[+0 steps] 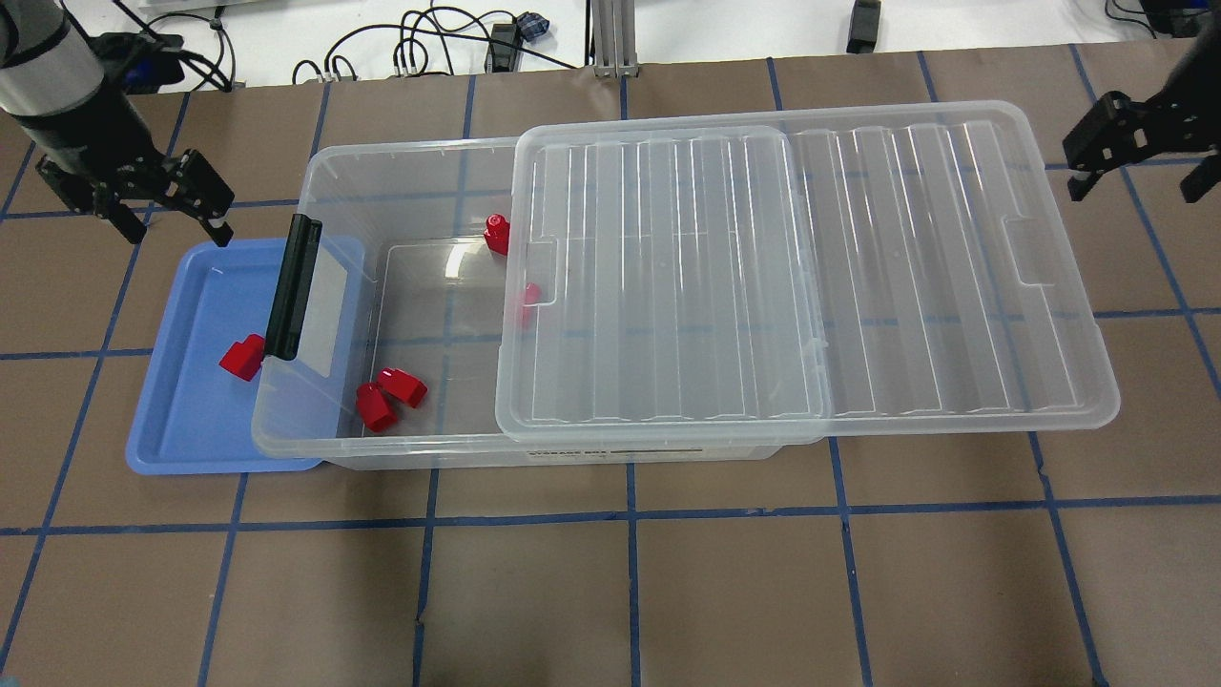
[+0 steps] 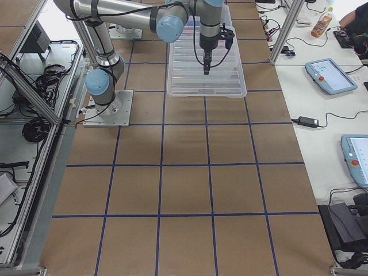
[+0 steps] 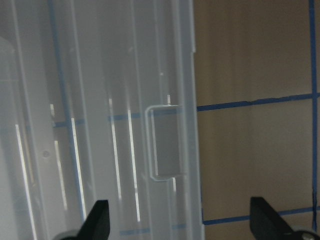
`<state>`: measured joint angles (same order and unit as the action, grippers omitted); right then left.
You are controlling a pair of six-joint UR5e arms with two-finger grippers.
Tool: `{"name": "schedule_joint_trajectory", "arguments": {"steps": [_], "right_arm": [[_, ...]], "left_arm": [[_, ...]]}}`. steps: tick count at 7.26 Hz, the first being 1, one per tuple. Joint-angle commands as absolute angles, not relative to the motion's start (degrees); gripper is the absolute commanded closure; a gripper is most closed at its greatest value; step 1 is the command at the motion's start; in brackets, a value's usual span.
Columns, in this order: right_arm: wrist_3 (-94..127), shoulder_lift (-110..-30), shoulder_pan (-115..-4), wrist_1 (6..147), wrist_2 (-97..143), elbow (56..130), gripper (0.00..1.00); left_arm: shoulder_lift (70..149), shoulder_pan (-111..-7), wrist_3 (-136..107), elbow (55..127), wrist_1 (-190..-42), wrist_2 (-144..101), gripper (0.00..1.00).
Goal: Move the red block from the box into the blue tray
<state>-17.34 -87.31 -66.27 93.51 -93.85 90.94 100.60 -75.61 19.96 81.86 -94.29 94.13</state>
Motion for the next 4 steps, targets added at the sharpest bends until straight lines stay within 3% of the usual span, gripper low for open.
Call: {"name": "schedule_joint_trajectory", "arguments": {"steps": [1, 4], "right_arm": [[-25.53, -84.74, -62.14, 94.12, -97.02, 92.8, 0.0], [-27.16, -80.35, -62.14, 100.09, -96.41, 96.76, 0.0]], "left_arm": [[97.66, -86.44, 3.36, 77.61, -98.35, 94.23, 0.0], [94.4, -93.33, -1.23, 78.3, -98.44, 94.13, 0.0]]}}
